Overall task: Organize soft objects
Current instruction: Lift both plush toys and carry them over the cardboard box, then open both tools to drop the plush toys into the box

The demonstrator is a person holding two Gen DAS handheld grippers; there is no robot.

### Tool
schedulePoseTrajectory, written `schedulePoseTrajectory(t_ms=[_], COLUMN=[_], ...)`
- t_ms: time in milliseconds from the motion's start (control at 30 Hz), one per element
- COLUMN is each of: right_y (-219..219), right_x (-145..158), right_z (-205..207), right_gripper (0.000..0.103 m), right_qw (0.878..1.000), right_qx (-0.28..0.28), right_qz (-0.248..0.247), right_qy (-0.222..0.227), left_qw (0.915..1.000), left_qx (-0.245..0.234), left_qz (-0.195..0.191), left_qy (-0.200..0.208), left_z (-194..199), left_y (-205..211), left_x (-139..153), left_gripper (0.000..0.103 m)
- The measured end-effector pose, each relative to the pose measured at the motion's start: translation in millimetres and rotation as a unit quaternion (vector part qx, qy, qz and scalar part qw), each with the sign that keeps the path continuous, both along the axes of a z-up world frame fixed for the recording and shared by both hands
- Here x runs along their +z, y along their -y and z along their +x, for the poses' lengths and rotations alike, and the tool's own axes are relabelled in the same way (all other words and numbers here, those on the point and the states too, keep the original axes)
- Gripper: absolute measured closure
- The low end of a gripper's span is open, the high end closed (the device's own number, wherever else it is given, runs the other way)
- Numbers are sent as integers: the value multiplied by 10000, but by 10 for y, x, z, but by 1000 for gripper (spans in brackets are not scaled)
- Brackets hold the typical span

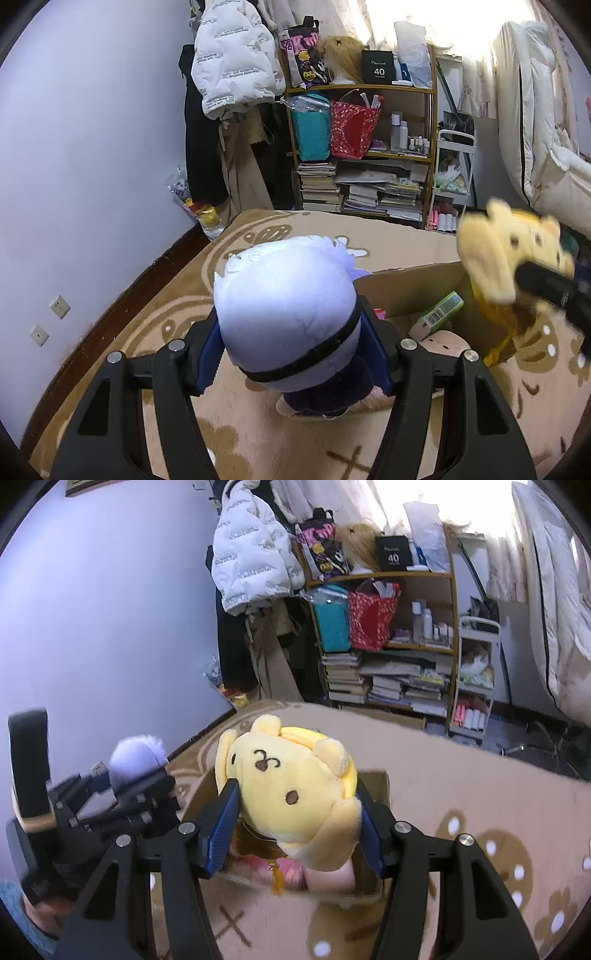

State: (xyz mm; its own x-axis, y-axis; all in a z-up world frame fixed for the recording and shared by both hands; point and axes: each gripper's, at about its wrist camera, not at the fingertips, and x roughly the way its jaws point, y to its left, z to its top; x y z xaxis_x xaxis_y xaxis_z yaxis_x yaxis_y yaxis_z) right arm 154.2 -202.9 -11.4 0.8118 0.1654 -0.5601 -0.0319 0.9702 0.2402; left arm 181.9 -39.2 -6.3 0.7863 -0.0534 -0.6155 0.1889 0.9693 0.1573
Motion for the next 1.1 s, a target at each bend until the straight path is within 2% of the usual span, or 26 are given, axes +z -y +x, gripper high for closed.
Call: schedulePoseTrajectory(t_ms=[200,400,567,800,867,900,1000,1067,1100], right_y=[-25,-43,-7,61,94,118,166,191,200], right_x=[-25,-336,-610,-786,-766,-746,-701,-674,-660], right_z=[244,299,334,328,315,302,272,251,239], right_gripper=[40,38,37,33,33,33,32,27,20], right_qw=[10000,9981,9954,9918,9919,9922,9921,9918,9918], right_qx=[54,95,56,102,68,40,-30,-49,-53], right_qz=[39,362,418,457,518,541,556,580,589], right_qy=[-41,-493,-860,-1188,-1154,-1125,-1121,-1137,-1130], left_qw=[9997,9993,9982,9973,9967,9966,9975,9977,9979], left_qx=[-24,-114,-158,-327,-336,-325,-297,-280,-252], left_qz=[-149,-122,-186,-208,-249,-258,-203,-150,-131], left_qy=[-166,-336,-550,-629,-702,-706,-604,-602,-587], left_z=[105,179,251,250,234,214,135,107,87], left_y=[21,96,120,172,172,168,167,163,153], left_x=[-127,-314,-454,-536,-555,-558,-534,-513,-494], left_gripper=[39,37,37,36,31,24,21,17,13])
